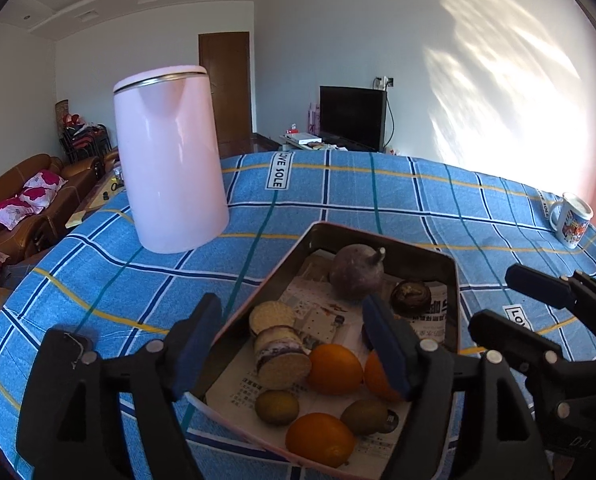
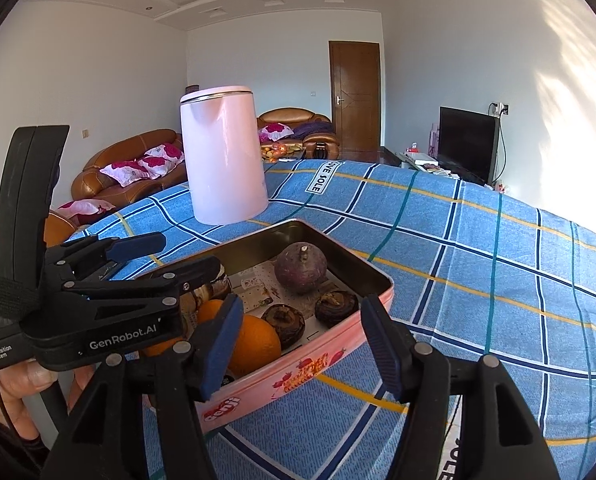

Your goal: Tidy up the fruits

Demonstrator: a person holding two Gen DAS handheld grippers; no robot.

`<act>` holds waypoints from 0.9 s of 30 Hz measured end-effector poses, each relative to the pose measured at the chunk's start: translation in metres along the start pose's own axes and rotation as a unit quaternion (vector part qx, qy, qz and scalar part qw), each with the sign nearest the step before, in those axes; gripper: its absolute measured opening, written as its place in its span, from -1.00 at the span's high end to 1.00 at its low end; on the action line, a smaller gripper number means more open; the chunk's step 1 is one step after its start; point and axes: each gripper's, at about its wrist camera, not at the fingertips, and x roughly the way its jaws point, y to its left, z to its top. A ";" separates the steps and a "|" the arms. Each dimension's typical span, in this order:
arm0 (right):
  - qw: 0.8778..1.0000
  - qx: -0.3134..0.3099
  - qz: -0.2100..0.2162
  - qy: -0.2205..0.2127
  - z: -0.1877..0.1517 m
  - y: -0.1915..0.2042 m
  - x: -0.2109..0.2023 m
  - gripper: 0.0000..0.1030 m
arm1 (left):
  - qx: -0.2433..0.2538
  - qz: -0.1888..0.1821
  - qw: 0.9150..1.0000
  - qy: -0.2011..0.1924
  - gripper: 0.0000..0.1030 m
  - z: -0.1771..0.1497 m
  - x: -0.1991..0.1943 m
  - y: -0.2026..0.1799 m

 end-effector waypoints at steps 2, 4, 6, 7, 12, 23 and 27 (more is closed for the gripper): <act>1.000 0.001 -0.010 -0.009 0.000 -0.003 -0.009 -0.24 | -0.002 -0.002 1.000 -0.008 -0.59 -0.001 -0.005 -0.001; 1.000 0.006 -0.019 -0.022 -0.001 -0.007 -0.019 -0.29 | -0.001 -0.004 1.000 -0.012 -0.61 -0.001 -0.010 -0.004; 0.999 0.014 -0.026 -0.033 -0.001 -0.012 -0.028 -0.31 | -0.002 -0.006 1.000 -0.019 -0.68 -0.001 -0.014 -0.006; 0.999 0.018 -0.031 -0.039 -0.001 -0.014 -0.033 -0.32 | -0.002 -0.007 1.000 -0.024 -0.76 -0.001 -0.017 -0.007; 0.997 0.020 -0.046 -0.061 -0.001 -0.019 -0.050 -0.35 | -0.001 -0.007 0.999 -0.042 -0.86 -0.001 -0.028 -0.013; 0.996 0.030 -0.048 -0.070 -0.004 -0.025 -0.059 -0.38 | 0.001 -0.003 0.999 -0.053 -0.94 0.001 -0.034 -0.017; 0.996 0.030 -0.050 -0.073 -0.004 -0.026 -0.060 -0.39 | 0.001 -0.001 0.999 -0.052 -0.94 0.001 -0.035 -0.017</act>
